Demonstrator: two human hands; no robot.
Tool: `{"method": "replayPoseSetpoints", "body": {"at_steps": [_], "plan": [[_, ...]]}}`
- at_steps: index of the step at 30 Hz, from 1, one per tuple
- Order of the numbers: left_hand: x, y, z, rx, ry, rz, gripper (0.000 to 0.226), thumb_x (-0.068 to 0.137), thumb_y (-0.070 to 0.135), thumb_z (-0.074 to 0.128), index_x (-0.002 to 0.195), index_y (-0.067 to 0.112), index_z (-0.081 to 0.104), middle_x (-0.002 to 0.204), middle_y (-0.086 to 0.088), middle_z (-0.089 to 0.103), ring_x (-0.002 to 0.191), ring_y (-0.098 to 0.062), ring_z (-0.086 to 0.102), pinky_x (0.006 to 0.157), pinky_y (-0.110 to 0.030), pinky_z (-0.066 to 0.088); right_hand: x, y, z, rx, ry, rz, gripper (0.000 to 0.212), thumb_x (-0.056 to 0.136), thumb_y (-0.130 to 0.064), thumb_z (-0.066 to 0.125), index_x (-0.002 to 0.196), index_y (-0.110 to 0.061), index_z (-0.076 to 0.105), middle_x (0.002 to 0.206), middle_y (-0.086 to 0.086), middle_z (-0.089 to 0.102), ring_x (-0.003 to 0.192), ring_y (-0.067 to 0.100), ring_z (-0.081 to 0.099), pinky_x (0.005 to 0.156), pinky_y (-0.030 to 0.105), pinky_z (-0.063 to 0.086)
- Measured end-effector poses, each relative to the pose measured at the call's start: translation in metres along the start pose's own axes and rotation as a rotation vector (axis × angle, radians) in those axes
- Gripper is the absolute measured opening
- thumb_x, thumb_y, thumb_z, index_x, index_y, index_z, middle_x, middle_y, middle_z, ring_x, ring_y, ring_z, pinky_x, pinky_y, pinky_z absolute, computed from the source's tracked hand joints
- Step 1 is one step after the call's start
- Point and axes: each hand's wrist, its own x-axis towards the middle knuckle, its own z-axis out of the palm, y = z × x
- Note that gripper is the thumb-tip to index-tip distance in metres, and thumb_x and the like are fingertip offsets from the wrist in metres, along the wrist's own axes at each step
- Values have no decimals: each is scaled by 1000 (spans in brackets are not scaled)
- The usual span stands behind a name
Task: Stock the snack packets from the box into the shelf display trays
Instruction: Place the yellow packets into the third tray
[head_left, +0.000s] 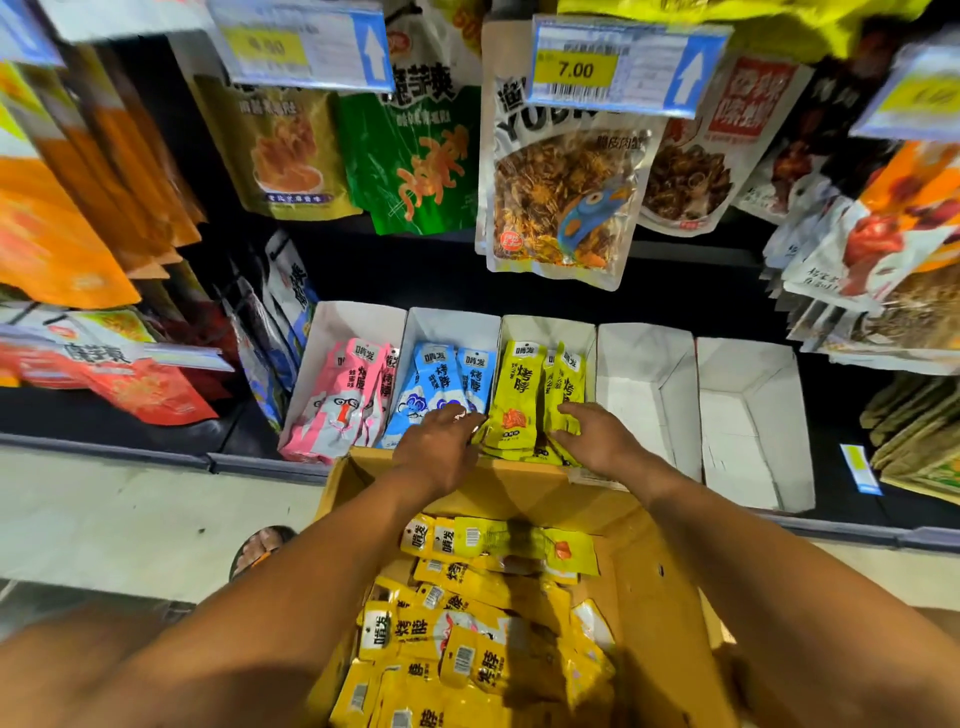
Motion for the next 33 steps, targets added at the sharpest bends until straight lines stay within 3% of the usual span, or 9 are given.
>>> {"method": "replayPoseSetpoints", "body": {"at_steps": [5,11,14,19,22,26,31,33], "plan": [[-52,-14,-6,155,72,40,54,107,45,39,158,33,30,168,-6,25,155,-31,20,122,-50,26,-41,-6,-1,-18,53,-59,51,97,-37,61,144,-21,51,149,10,46,134,30,47,110,37,41],[-126,-57,21,173,128,-57,57,107,51,29,161,38,17,172,-4,11,159,-28,2,125,-49,-3,-99,-8,27,-25,149,-218,38,91,-21,64,129,-24,62,131,5,56,118,25,57,101,38,49],[-159,-83,43,161,124,-140,61,106,51,30,162,36,12,173,-2,-2,158,-27,-7,127,-52,6,-114,-5,51,-59,149,-229,35,89,-21,62,123,-28,63,126,1,59,118,25,56,97,36,50],[-179,-106,68,239,80,-152,74,103,56,34,163,35,-3,168,-5,-26,154,-28,-25,128,-51,5,-111,0,104,-166,-91,-119,45,88,-28,61,133,-32,57,135,1,54,124,26,55,99,38,49],[-178,-107,72,262,88,-146,81,97,58,40,164,33,1,169,-7,-25,155,-30,-24,128,-48,3,-101,6,135,-183,-205,-69,50,90,-27,61,139,-29,53,141,4,53,131,26,50,105,38,46],[-178,-109,74,279,121,-145,78,96,58,40,164,31,13,171,-8,-17,157,-29,-19,128,-51,13,-82,2,167,-241,-291,-1,54,91,-30,60,144,-30,48,145,4,50,135,27,47,110,42,39],[-176,-109,76,265,127,-155,76,98,57,37,164,30,12,170,-6,-22,156,-27,-23,126,-46,0,-47,-14,197,-270,-363,-17,58,93,-21,58,148,-25,42,152,3,45,140,26,41,112,37,40],[-175,-109,79,253,137,-155,75,98,56,39,164,29,15,170,-7,-19,157,-27,-20,126,-46,2,-33,-15,206,-280,-371,-17,63,92,-18,58,151,-24,38,155,4,40,142,27,39,114,36,38]]}}
